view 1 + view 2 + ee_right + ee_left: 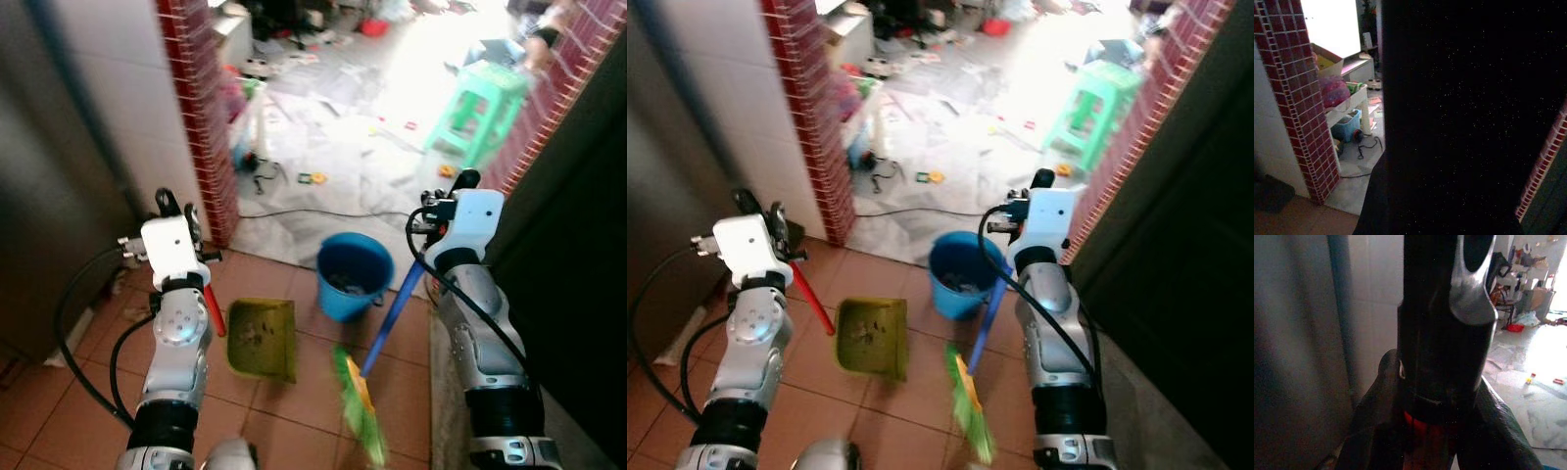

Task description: Sweep floor

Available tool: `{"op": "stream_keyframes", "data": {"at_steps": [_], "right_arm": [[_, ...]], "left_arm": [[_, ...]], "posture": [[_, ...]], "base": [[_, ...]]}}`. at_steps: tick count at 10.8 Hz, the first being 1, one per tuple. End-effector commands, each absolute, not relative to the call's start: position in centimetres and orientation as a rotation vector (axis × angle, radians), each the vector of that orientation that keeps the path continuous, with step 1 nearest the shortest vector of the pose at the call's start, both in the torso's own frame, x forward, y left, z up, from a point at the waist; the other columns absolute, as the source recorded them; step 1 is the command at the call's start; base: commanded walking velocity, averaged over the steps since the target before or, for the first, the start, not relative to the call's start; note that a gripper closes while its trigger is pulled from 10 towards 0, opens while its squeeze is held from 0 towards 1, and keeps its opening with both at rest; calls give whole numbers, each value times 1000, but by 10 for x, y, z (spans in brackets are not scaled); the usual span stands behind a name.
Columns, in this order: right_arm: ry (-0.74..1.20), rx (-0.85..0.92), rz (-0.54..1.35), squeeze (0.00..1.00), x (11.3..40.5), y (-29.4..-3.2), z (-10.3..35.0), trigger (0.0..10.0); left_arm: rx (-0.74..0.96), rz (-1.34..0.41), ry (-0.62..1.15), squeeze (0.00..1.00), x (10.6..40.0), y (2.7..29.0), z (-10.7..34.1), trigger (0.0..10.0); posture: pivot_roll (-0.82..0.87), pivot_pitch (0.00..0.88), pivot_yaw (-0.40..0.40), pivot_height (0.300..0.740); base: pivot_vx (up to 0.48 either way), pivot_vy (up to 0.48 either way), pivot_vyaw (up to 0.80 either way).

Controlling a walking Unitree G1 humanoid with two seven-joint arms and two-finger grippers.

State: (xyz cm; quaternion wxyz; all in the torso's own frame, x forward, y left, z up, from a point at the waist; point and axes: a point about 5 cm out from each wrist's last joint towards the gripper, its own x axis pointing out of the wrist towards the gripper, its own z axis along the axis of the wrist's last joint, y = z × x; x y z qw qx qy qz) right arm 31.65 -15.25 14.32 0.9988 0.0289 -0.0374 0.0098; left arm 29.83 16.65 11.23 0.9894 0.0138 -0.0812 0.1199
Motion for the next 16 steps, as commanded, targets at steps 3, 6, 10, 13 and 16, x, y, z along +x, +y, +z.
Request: {"op": "stream_keyframes", "data": {"at_steps": [3,6,10,13,16], "right_arm": [[-125,60,42,0,320,-144,152,10000],[-121,73,58,0,318,-140,149,10000],[-147,79,121,0,320,-131,153,10000],[-151,75,137,0,319,-129,154,10000],[-166,76,153,0,320,-128,158,10000]], "left_arm": [[35,229,-179,0,298,161,125,10000],[26,237,-159,0,297,157,131,10000],[28,192,-159,0,295,158,134,10000],[10,215,-156,0,289,161,132,10000],[-16,251,-128,0,286,168,129,10000]], "posture": [[-35,0,-48,740],[-34,0,-46,740],[-31,0,-46,740],[-39,0,-47,740],[-40,0,-52,740]], "base": [[0,480,423],[0,0,800],[0,0,800],[0,0,800],[0,0,533]]}}
